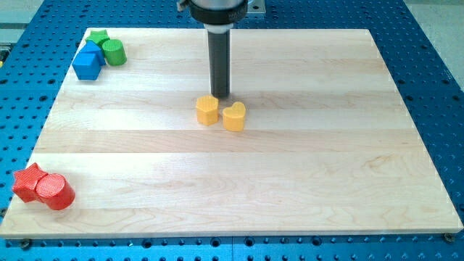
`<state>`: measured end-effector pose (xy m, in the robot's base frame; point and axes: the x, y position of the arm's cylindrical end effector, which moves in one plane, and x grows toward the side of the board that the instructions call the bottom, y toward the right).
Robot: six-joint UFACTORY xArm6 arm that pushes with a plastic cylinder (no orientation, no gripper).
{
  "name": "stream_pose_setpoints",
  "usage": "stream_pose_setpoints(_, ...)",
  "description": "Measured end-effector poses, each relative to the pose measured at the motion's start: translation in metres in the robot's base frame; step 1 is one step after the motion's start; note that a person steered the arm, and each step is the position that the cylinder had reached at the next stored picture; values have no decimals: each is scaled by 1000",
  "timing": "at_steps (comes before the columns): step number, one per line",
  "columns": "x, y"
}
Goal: Push the hexagon parallel to the red circle
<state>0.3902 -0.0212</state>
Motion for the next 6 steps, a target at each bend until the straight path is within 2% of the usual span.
stream_pose_setpoints(1, 69, -35)
stream_pose_setpoints(2, 147, -41)
stream_pose_setpoints(3, 123, -51)
stream_pose_setpoints(4, 135, -89)
stream_pose_setpoints(5, 153, -37)
stream_pose_setpoints(6, 138, -81)
